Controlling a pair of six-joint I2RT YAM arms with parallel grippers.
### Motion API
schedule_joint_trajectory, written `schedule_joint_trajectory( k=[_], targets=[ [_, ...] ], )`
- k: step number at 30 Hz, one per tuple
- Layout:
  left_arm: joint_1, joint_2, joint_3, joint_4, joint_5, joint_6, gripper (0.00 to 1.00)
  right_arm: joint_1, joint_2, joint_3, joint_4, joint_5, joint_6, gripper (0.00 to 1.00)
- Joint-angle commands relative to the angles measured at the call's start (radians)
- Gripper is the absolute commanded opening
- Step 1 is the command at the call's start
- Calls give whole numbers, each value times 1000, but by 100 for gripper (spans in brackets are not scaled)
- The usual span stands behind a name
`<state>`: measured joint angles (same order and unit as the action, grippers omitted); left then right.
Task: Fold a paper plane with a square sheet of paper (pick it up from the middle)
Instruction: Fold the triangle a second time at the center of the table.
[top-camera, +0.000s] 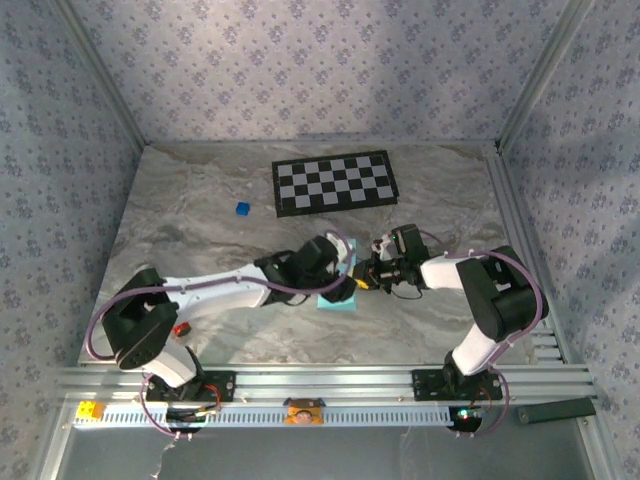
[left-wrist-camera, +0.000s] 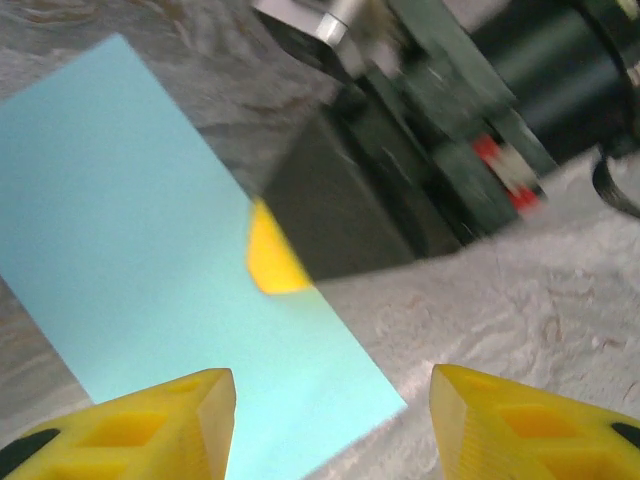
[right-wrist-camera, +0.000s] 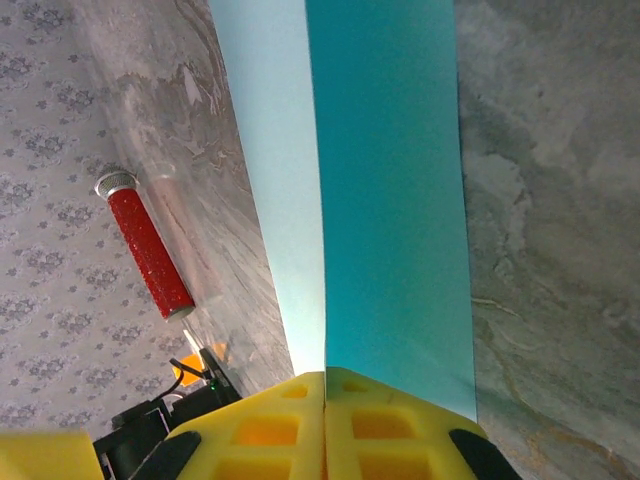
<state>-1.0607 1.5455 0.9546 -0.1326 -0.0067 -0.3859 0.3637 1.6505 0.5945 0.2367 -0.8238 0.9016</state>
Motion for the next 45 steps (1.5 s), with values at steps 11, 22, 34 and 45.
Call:
schedule_joint_trajectory(
  k=[11, 22, 34, 45],
  targets=[
    [-227, 210, 186, -205, -422, 197, 57, -13, -15, 23, -48, -9, -13, 7],
    [-232, 262, 202, -203, -457, 199, 54, -22, -17, 25, -50, -13, -14, 7],
    [-232, 261, 194, -182, -483, 198, 29, -25, -20, 21, -53, -11, -12, 8],
    [-232, 235, 180, -171, -470, 162, 1, -34, -35, 9, -53, -13, -17, 12]
  ],
)
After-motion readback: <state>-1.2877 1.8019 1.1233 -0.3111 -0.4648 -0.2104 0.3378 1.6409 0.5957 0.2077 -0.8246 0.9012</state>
